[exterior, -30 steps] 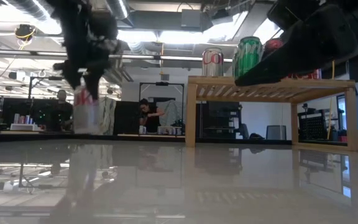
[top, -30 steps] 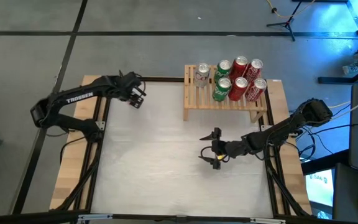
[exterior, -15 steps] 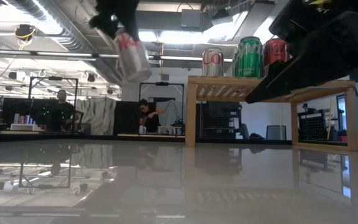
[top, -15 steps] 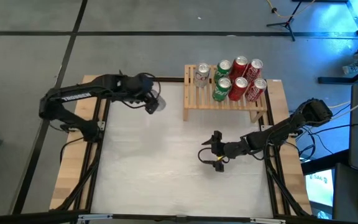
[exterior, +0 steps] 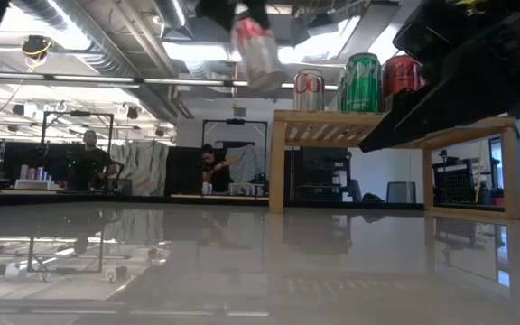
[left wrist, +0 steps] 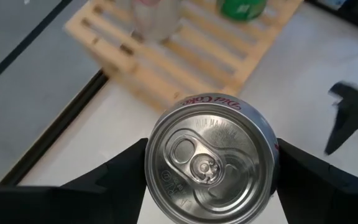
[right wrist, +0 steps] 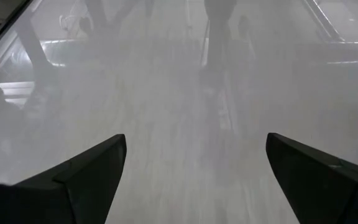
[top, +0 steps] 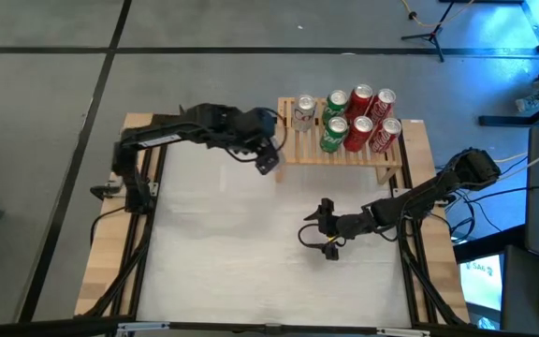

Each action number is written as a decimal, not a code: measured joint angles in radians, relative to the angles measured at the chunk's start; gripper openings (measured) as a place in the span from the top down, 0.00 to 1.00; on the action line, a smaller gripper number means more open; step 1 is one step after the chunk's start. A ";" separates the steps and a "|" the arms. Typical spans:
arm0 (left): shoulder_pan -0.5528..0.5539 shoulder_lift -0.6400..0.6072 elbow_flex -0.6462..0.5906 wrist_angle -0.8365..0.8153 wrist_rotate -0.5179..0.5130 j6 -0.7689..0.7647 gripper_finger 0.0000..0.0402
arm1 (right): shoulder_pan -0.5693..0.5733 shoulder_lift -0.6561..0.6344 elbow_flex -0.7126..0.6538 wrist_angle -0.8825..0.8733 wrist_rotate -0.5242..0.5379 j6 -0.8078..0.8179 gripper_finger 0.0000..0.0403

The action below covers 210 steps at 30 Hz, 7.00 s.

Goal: Place canned beverage on shelf
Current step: Put the silver soda can on the shelf aligned with the other silver soda can, then return to Home Position

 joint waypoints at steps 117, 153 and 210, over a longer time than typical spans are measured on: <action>0.103 0.198 0.256 0.297 0.095 0.387 0.01 | -0.002 0.001 0.000 -0.030 0.038 0.022 0.05; -0.442 -0.726 -1.509 1.156 -0.030 0.149 0.01 | -0.017 0.001 0.000 -0.011 0.062 0.075 0.05; -0.212 -1.014 -2.002 1.623 0.260 0.274 1.00 | -0.198 -0.703 -0.402 0.105 -0.172 -0.053 0.94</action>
